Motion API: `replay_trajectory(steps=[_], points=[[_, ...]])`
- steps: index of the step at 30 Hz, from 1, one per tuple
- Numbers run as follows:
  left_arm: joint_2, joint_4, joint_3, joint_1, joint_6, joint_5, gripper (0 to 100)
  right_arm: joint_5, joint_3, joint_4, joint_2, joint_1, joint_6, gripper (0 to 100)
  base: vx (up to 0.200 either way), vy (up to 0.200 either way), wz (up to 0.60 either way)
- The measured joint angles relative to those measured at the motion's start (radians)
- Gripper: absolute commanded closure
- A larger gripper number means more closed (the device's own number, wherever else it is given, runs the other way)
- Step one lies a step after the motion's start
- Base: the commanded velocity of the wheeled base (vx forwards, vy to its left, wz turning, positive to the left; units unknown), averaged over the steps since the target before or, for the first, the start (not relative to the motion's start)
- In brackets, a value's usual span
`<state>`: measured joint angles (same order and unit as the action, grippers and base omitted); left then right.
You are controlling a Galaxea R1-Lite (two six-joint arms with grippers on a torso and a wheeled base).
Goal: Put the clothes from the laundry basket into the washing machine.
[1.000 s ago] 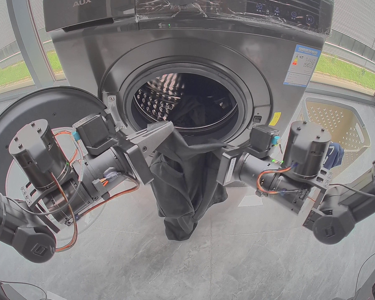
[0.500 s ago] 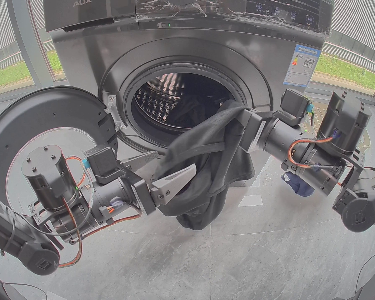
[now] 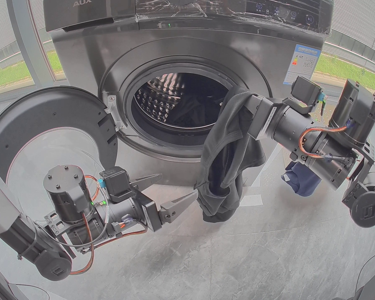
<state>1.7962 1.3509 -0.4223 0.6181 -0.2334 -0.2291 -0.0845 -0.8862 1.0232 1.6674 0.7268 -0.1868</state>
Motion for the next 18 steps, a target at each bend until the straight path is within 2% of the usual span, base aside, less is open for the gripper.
replay_trajectory(steps=[6,9,14,18], points=[[0.079,0.119,0.037,0.0,0.003,-0.025,0,0.0,-0.006,-0.002,-0.006,-0.002,0.0,100,0.0,0.0,0.0],[0.13,0.168,0.052,0.0,0.013,-0.037,0,0.0,-0.006,-0.005,-0.011,-0.003,0.0,100,0.0,0.0,0.0],[0.212,0.197,0.058,-0.01,0.041,-0.046,0,0.0,-0.005,-0.005,-0.016,-0.005,0.0,100,0.0,0.0,0.0],[0.265,0.199,0.046,-0.016,0.047,-0.047,0,0.0,-0.004,-0.005,-0.017,-0.001,-0.002,100,0.0,0.0,0.0]])
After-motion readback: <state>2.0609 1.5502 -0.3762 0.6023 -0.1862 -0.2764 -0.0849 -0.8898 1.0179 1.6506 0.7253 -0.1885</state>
